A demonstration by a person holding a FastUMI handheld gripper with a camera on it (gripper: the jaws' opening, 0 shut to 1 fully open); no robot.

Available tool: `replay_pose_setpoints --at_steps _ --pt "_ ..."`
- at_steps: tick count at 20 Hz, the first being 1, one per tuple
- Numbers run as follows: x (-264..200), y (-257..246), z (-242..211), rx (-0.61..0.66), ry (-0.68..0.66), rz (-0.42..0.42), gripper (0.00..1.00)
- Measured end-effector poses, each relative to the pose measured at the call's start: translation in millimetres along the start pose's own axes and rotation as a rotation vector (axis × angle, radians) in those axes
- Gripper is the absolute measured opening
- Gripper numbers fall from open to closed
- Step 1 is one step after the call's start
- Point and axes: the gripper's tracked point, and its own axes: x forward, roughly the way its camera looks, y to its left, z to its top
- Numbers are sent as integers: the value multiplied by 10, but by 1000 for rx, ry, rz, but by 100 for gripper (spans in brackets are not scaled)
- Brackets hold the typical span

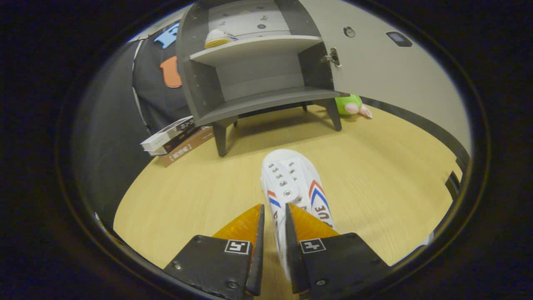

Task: Open the shoe cabinet door, grab the shoes and put them into the shoe cabinet, then close the shoe cabinet door.

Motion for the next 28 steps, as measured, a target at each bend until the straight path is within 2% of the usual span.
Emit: replay_pose_setpoints --at_steps 2,4,5,6,10,14,18,22,28 --pt "97 36 64 31 -39 7 33" --pt "123 158 67 56 -20 69 24" --pt "147 135 114 61 -41 76 8" --pt "127 135 127 44 -60 78 6" --pt "-114 94 341 -83 -170 48 5" --pt "-581 241 654 -161 -264 112 5" --pt "-915 370 1070 -168 -303 151 5" --pt "-1236 423 1638 -179 -328 170 5" --pt "-1720 455 2724 -236 -498 123 5"
